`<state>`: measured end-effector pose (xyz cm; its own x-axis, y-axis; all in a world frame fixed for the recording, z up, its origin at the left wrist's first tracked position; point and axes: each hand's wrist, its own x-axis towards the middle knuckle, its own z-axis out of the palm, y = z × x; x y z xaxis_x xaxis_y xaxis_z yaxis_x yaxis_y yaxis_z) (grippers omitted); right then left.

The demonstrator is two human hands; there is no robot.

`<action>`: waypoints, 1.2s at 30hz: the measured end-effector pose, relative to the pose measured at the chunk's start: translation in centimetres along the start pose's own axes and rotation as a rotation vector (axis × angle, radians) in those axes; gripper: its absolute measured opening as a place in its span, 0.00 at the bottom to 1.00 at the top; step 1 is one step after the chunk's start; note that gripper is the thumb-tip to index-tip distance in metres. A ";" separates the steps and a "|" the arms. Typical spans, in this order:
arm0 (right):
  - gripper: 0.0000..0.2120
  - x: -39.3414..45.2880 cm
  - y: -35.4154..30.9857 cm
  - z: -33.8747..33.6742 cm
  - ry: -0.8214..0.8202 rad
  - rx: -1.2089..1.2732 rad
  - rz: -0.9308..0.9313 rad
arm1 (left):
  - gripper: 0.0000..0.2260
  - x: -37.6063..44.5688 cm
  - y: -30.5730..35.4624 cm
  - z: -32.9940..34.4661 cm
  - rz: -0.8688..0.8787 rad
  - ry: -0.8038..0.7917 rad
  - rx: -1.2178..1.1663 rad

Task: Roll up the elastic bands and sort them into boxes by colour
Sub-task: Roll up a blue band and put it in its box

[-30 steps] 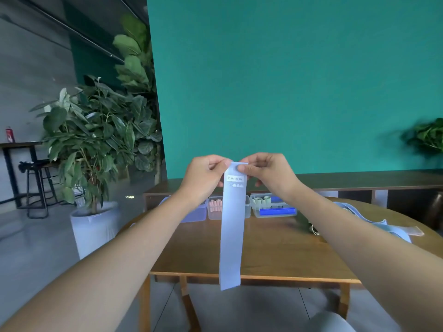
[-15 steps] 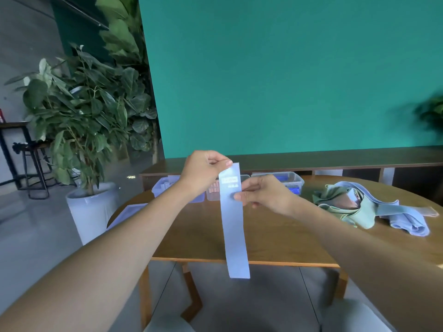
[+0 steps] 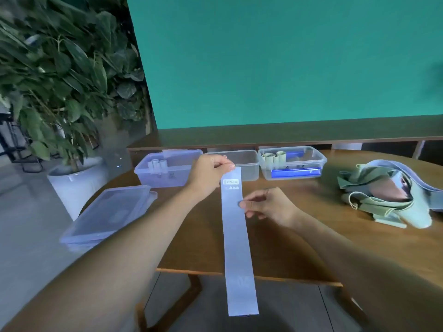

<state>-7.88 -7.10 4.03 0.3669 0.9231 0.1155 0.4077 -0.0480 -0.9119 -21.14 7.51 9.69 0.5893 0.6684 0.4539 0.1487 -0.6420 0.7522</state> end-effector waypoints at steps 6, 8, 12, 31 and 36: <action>0.11 3.8 2.5 -1.1 -0.004 0.021 0.026 | 0.04 2.2 -5.2 3.0 -0.048 0.067 -0.023; 0.12 5.1 3.2 -1.2 0.037 -0.044 0.047 | 0.04 2.6 -6.5 3.6 -0.067 0.075 -0.026; 0.10 6.9 4.0 -0.7 0.140 -0.169 0.025 | 0.04 3.2 -9.2 4.8 -0.100 0.089 0.006; 0.18 0.9 3.7 1.0 0.118 -0.609 -0.222 | 0.11 -4.2 -8.1 1.9 -0.313 0.021 0.038; 0.12 -4.4 2.5 2.1 0.138 -0.478 -0.387 | 0.12 -10.6 -5.1 -0.2 -0.204 -0.130 -0.123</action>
<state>-10.24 -10.51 0.36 0.2101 0.8514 0.4807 0.8495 0.0845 -0.5208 -28.32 3.76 1.13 0.6551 0.7202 0.2284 0.1814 -0.4434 0.8778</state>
